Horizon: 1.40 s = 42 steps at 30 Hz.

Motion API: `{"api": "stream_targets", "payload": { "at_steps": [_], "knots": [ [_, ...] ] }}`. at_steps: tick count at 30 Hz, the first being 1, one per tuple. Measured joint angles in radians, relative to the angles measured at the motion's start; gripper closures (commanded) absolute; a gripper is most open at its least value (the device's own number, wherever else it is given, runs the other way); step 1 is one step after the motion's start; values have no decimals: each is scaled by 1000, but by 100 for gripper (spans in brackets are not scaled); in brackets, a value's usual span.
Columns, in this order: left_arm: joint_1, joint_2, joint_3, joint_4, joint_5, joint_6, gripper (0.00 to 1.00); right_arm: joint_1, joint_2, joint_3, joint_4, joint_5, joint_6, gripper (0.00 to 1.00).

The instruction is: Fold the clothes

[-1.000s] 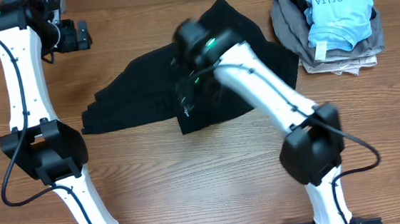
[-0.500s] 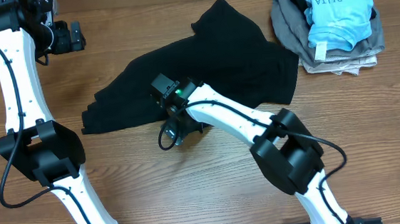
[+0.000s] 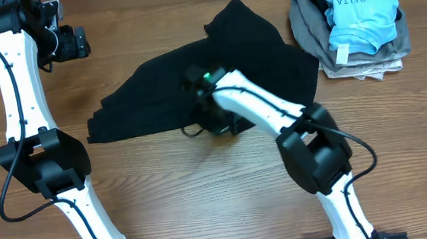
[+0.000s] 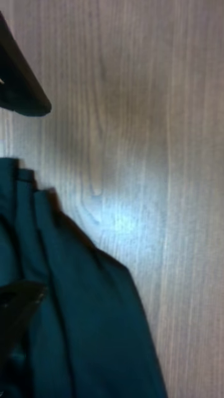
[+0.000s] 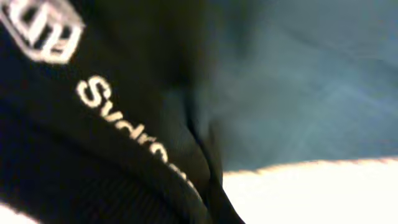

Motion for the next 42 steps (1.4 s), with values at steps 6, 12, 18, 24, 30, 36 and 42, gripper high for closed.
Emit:
{"api": "stream_targets", "payload": {
  "at_steps": [6,12,18,24,30,36,42],
  "knots": [
    [0,0,0,-106,0,0,33,-118,-176,120,-183,-75,40,96],
    [0,0,0,-250,9,0,42,-272,-362,162,-285,-168,52,96],
    [-18,0,0,-339,45,8,47,-368,-358,153,-312,-213,51,96],
    [-117,0,-26,-340,109,51,43,-377,-353,151,-291,-232,44,94],
    [-313,0,-156,-329,136,152,37,-384,-353,151,-240,-235,34,92],
    [-453,0,-288,-323,116,216,32,-413,-353,151,-201,-251,20,92],
    [-431,0,-360,-323,105,252,32,-440,-353,151,-161,-280,-13,92]
  ]
}}
